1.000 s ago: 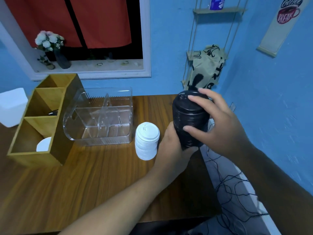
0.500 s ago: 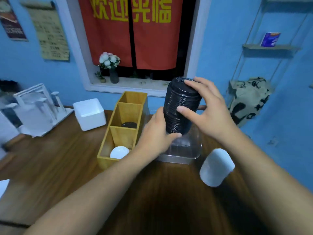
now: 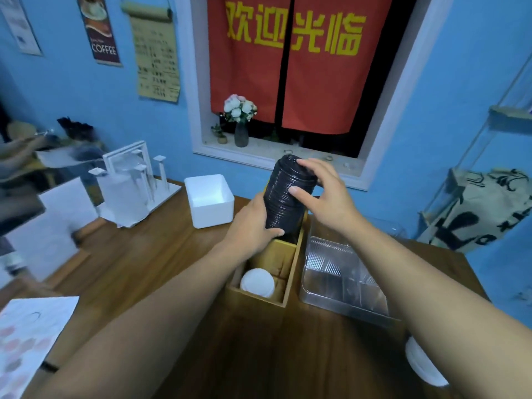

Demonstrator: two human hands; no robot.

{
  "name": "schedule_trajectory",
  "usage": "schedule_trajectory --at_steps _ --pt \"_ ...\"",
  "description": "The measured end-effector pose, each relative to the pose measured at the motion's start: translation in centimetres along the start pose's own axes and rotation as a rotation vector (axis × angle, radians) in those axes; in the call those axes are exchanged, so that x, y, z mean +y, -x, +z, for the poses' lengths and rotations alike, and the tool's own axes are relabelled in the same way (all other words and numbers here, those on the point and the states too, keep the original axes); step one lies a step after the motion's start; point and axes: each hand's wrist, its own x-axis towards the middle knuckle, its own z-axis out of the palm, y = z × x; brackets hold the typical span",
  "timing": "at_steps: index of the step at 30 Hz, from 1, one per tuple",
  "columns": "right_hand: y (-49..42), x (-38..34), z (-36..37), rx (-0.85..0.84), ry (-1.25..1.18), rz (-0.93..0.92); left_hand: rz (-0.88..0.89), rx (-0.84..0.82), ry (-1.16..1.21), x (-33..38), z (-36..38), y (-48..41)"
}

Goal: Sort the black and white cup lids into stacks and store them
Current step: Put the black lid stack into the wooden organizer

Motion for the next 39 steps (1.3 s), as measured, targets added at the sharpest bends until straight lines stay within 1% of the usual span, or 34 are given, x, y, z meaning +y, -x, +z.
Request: schedule_trajectory --at_steps 3,8,10,14,20,23,29,33,36,39 --pt "-0.7 1.2 0.2 -0.038 0.006 -0.013 -0.021 0.010 -0.044 -0.4 1.0 -0.8" --pt "-1.3 2.6 0.0 -0.113 0.033 0.005 -0.023 0.077 -0.282 0.1 1.9 -1.1" --pt "-1.3 3.0 0.2 -0.146 0.039 0.011 -0.069 0.067 -0.304 0.3 2.1 -1.1" --pt "-1.7 3.4 0.7 -0.164 0.035 0.000 -0.167 0.013 -0.278 1.1 2.4 -1.7" --pt "-1.3 3.9 1.3 -0.142 0.060 -0.019 -0.343 -0.133 -0.102 1.9 2.6 -2.8" --pt "-0.4 4.2 1.9 -0.172 0.088 -0.024 -0.407 -0.191 -0.054 1.8 2.2 -3.2" --pt "0.7 4.5 2.8 -0.235 0.186 -0.007 -0.428 -0.222 -0.016 1.8 1.6 -3.4" --pt "0.8 4.7 2.8 -0.272 0.251 0.004 -0.380 -0.154 -0.002 1.4 2.4 -3.2" --pt "1.2 4.8 2.8 -0.290 0.304 -0.011 -0.334 -0.090 -0.083 1.3 3.3 -2.6" --pt "1.8 4.6 3.0 -0.278 0.403 -0.013 -0.333 -0.076 -0.118 1.8 3.5 -2.4"
